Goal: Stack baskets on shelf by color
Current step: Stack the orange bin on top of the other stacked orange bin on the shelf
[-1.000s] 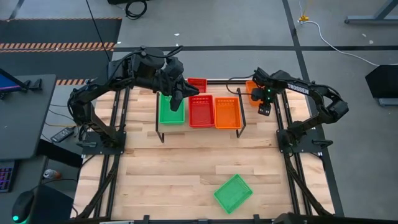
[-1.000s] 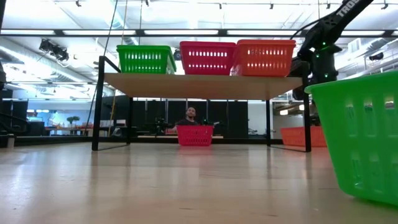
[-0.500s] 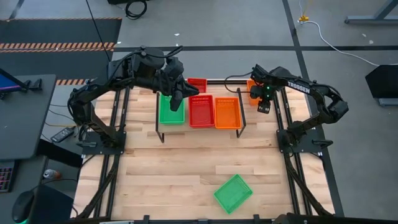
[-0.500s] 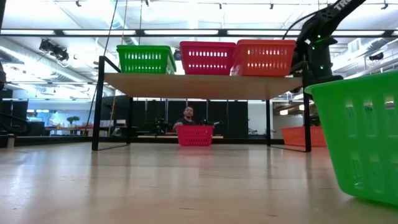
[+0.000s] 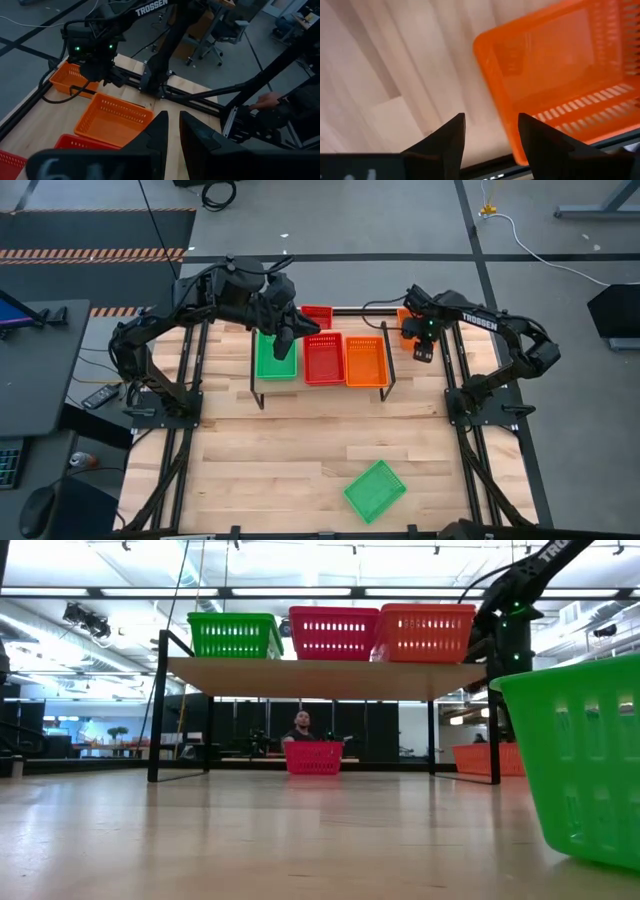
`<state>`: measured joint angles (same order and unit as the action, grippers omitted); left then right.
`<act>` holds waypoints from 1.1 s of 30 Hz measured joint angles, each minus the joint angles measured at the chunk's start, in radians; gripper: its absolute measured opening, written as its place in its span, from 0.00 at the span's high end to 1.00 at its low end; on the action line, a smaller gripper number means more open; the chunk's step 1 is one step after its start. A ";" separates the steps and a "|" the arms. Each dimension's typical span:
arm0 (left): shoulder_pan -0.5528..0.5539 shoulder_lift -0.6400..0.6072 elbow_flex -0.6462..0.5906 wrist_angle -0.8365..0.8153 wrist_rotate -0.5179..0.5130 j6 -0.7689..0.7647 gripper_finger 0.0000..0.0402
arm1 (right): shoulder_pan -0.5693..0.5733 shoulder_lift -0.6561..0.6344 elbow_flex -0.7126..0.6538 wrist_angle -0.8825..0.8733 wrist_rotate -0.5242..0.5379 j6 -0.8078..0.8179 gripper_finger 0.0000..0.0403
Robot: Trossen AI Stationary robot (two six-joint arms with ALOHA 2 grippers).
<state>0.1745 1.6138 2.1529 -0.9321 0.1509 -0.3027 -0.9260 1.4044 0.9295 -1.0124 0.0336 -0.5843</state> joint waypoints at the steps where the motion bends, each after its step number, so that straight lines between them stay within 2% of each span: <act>1: 0.000 0.000 0.000 0.000 0.000 0.000 0.87 | 0.000 0.000 -0.007 -0.003 0.000 -0.001 0.53; 7: 0.000 0.000 0.000 0.000 0.000 -0.005 0.87 | 0.000 0.000 -0.037 0.008 0.000 -0.007 0.53; 20: -0.009 0.000 0.000 0.001 -0.016 -0.070 0.87 | 0.006 0.000 -0.166 0.255 -0.007 -0.002 0.55; 25: -0.030 0.001 0.000 0.001 -0.016 -0.078 0.87 | 0.014 0.000 -0.185 0.296 0.014 0.085 0.67; 31: -0.035 0.001 0.000 0.001 -0.020 -0.071 0.87 | 0.012 0.000 -0.173 0.233 0.055 0.122 0.96; 33: -0.034 0.001 0.000 0.001 -0.021 -0.071 0.87 | 0.013 0.000 -0.161 0.222 0.066 0.149 0.97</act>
<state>0.1406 1.6146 2.1529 -0.9308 0.1303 -0.3733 -0.9131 1.4044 0.7687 -0.7903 0.0996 -0.4358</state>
